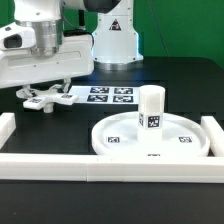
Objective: Assemble round table
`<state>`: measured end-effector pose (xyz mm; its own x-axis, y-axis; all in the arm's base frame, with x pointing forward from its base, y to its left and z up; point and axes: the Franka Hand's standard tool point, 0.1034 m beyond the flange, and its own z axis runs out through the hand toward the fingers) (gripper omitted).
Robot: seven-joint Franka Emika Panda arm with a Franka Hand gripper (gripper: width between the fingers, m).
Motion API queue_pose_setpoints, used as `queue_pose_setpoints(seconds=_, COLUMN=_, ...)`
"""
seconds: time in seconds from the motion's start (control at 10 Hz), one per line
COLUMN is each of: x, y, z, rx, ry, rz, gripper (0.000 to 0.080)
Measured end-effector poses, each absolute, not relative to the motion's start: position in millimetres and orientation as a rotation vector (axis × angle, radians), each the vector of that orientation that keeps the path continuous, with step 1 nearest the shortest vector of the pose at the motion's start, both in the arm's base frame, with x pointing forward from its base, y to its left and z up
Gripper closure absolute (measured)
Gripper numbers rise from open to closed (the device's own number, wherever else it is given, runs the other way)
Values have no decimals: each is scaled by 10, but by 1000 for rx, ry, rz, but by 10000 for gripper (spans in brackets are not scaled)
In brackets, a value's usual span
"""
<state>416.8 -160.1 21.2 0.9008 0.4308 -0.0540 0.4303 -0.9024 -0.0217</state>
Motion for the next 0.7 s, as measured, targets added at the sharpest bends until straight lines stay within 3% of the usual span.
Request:
queue_pose_setpoints(seconds=0.4, x=4176, y=-1601, z=222, rx=-3043, ry=-739, rz=87, gripper=350)
queue_pose_setpoints(seconds=0.7, x=4406, y=-1176, z=495, rx=-3054, ry=-735, rz=26, gripper=350)
